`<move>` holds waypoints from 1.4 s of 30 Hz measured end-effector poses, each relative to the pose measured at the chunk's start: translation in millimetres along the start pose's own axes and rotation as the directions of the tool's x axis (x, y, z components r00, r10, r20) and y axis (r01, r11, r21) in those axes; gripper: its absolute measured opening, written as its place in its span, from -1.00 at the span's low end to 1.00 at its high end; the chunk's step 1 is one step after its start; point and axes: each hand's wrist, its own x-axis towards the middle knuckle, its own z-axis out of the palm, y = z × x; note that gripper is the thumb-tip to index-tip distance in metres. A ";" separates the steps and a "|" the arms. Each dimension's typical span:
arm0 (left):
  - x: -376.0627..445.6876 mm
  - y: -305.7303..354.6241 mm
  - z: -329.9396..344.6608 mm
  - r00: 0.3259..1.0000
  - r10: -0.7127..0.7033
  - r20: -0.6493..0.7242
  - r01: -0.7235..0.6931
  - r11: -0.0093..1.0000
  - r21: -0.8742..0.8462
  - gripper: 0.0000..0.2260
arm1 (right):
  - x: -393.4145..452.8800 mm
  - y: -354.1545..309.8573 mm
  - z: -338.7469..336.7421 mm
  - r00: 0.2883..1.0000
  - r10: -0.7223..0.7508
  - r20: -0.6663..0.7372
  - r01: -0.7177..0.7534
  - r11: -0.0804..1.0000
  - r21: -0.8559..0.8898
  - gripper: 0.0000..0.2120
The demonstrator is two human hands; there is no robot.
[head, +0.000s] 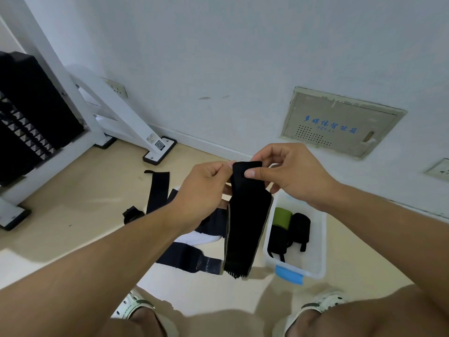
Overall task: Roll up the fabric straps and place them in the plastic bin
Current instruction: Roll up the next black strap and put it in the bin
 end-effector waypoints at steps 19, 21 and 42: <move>-1.6 -0.7 -0.5 0.998 -0.022 0.058 0.023 1.000 -0.012 -0.87 | 0.6 5.8 -1.4 0.996 0.082 0.033 -0.082 0.997 -0.017 -0.84; -1.8 -4.3 -0.5 0.997 -0.047 0.057 0.045 0.999 0.023 -0.81 | 0.4 5.9 -1.6 0.994 0.096 0.055 -0.095 0.995 -0.012 -0.85; 0.6 -7.1 -3.2 0.998 -0.025 0.057 0.012 0.974 0.224 -0.79 | 2.0 3.7 -1.7 0.995 -0.082 -0.053 0.081 0.997 -0.019 -0.91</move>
